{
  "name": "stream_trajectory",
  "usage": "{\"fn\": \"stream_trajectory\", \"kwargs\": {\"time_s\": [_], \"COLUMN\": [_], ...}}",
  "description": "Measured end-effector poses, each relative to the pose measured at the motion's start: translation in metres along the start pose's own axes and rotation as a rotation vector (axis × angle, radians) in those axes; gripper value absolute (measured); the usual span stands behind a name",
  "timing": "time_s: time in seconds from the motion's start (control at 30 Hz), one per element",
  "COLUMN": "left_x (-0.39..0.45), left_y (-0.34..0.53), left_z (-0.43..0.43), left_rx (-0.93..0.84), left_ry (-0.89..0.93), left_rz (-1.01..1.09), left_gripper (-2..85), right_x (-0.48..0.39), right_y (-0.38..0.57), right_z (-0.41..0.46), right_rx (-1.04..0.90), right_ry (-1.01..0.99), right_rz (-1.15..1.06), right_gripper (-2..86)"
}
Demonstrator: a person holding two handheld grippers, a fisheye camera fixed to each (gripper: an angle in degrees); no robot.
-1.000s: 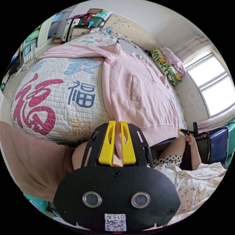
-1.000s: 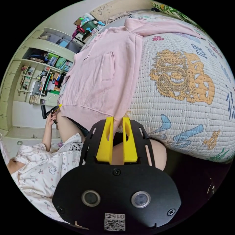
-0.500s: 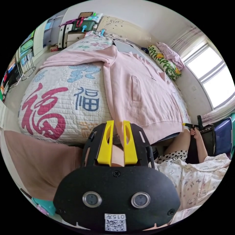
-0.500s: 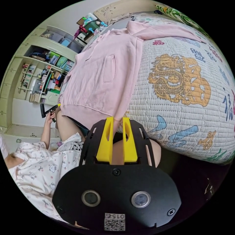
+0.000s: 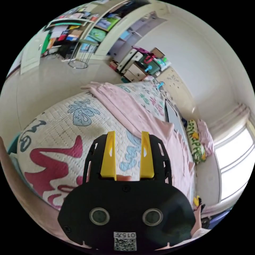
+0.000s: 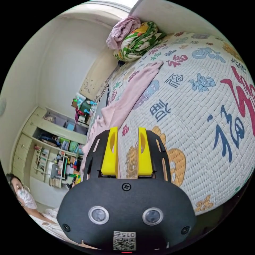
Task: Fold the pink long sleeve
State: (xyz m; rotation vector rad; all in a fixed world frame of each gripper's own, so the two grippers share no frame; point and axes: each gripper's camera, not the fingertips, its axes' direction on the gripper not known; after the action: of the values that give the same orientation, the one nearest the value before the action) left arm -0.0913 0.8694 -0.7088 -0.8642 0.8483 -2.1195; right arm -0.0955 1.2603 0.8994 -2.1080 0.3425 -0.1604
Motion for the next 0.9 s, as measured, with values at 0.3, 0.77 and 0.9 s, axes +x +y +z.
{"fn": "stream_trajectory", "kwargs": {"time_s": [0.3, 0.77, 0.9], "left_x": [-0.044, -0.038, -0.015], "left_y": [0.02, 0.039, 0.041], "left_z": [0.076, 0.121, 0.11], "left_rx": [0.186, 0.22, 0.196], "left_ry": [0.115, 0.068, -0.028], "left_rz": [-0.186, -0.2, -0.147], "left_gripper": [13.9, 6.5, 3.3], "right_x": [0.008, 0.085, 0.076], "right_y": [-0.198, -0.396, -0.411], "right_z": [0.058, 0.147, 0.158], "right_rx": [0.183, 0.295, 0.275], "right_ry": [0.012, 0.052, 0.241], "right_rz": [0.15, 0.227, 0.208], "right_gripper": [13.8, 8.2, 2.4]}}
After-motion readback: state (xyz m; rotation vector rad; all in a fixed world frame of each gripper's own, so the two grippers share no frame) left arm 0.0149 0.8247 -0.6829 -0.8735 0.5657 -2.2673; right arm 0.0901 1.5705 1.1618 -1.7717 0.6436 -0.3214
